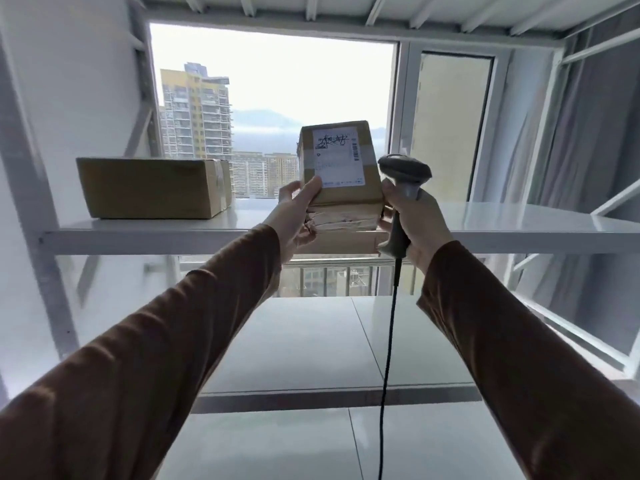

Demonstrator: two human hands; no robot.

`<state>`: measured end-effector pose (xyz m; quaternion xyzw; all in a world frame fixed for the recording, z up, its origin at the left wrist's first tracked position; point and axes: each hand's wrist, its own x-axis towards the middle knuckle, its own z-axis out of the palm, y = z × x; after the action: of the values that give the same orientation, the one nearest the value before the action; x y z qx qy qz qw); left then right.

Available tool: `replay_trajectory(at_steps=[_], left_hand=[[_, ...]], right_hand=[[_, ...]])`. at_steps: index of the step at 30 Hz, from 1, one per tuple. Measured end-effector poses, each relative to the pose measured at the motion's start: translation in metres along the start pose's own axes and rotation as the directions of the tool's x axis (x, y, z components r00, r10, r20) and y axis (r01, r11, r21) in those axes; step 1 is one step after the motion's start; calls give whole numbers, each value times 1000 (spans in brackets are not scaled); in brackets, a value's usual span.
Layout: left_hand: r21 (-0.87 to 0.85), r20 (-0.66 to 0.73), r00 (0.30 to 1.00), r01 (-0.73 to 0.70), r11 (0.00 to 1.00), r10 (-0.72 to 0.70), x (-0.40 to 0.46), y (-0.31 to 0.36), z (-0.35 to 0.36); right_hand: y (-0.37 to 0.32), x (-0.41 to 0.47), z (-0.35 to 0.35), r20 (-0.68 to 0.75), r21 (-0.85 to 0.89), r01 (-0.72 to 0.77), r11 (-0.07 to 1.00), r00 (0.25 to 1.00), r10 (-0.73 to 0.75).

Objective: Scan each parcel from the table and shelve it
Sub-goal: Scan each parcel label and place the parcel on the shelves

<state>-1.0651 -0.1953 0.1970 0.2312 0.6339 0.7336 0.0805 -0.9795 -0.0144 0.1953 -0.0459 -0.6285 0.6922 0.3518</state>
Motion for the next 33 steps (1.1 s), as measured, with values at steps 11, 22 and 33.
replay_trajectory(at_steps=[11,22,33], left_hand=[[19,5,998,56,998,-56,83,16,-109],[29,-34,996,86,996,-85,150,16,-151],[143,-68,992,115,983,-106,193,-3,-165]], right_hand=[[15,58,125,53,-5,21,1000,998,-20],[34,95,193,-58,-76,-151,986,987,147],[52,129,212,-79,-165,-257,952,966,247]])
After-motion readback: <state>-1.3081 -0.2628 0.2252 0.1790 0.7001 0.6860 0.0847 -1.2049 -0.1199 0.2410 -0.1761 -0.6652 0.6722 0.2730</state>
